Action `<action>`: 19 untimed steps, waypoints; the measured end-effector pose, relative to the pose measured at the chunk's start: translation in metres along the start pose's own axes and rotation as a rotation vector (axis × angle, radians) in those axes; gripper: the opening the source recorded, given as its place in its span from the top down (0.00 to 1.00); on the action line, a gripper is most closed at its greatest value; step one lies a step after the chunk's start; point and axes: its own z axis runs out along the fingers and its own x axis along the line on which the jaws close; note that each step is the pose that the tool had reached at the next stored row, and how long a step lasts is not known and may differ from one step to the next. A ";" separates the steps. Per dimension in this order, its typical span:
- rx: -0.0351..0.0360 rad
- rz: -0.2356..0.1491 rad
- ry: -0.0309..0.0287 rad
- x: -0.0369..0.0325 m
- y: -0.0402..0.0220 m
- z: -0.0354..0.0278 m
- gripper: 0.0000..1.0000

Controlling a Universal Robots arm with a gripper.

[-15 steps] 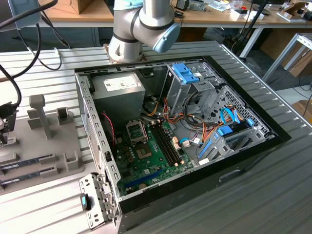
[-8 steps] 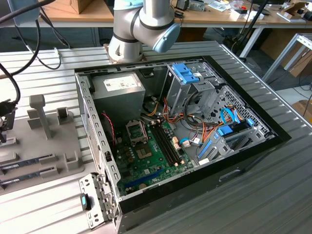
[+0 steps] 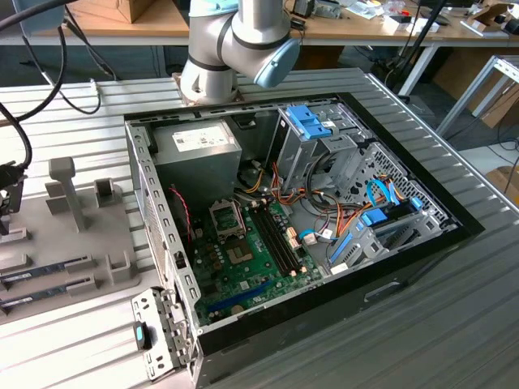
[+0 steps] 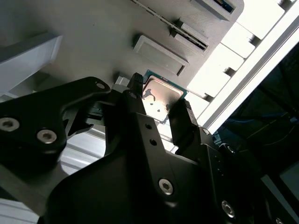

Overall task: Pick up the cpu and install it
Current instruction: 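Pick up the cpu and move it towards the insertion slot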

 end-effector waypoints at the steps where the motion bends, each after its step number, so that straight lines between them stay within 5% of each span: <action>1: -0.0001 0.000 -0.0001 0.0000 0.0000 -0.0007 0.53; 19: 0.0000 0.000 -0.0001 0.0003 -0.0004 -0.0188 0.53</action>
